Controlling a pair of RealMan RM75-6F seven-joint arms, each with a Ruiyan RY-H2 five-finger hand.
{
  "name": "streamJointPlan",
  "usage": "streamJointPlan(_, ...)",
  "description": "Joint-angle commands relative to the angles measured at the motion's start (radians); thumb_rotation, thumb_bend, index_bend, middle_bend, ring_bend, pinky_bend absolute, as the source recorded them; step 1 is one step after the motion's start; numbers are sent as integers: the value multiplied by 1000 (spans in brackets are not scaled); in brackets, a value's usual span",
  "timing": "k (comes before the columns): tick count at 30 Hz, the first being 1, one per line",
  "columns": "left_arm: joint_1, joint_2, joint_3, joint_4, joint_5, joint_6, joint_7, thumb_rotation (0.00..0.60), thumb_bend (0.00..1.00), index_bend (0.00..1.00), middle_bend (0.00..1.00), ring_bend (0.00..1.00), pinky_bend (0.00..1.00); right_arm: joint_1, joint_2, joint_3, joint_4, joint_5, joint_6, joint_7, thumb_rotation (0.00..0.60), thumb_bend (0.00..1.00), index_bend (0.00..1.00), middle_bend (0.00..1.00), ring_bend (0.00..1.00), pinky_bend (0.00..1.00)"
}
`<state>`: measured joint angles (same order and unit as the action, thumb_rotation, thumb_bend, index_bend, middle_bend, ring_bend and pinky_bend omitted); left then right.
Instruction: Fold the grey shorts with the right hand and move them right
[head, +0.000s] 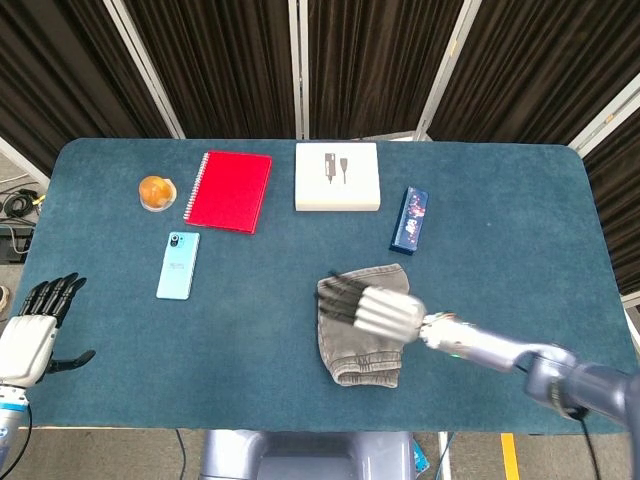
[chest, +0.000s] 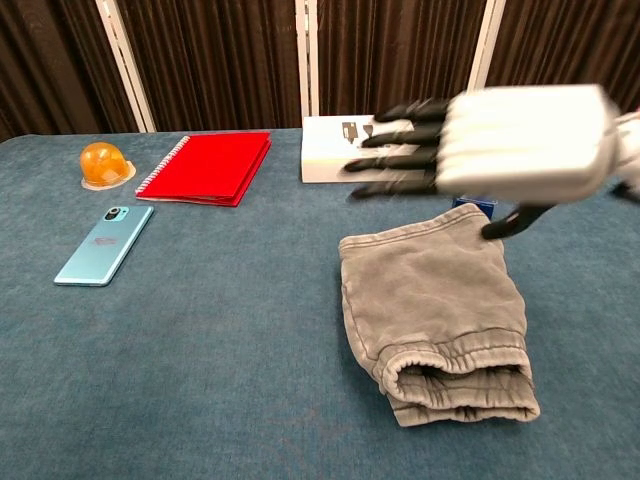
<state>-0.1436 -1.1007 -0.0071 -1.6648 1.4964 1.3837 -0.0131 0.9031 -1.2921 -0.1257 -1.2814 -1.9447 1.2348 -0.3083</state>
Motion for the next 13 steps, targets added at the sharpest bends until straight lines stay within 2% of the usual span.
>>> streamJointPlan(1, 7, 1, 3, 1, 21, 23, -7, 600, 29, 0, 0, 0, 0, -172, 105, 22, -105, 169, 144, 89, 600, 0, 0, 0, 0, 0)
streamJointPlan(7, 18, -7, 3, 14, 46, 59, -18, 600, 29, 0, 0, 0, 0, -369, 141, 49, -281, 371, 259, 126, 600, 0, 0, 0, 0, 0)
streamJointPlan(10, 21, -9, 3, 18, 53, 69, -21, 600, 29, 0, 0, 0, 0, -454, 152, 52, -364, 448, 304, 89, 600, 0, 0, 0, 0, 0)
streamJointPlan(13, 24, -9, 5, 20, 61, 77, -25, 600, 29, 0, 0, 0, 0, -532, 139, 53, -399, 490, 363, 54, 600, 0, 0, 0, 0, 0)
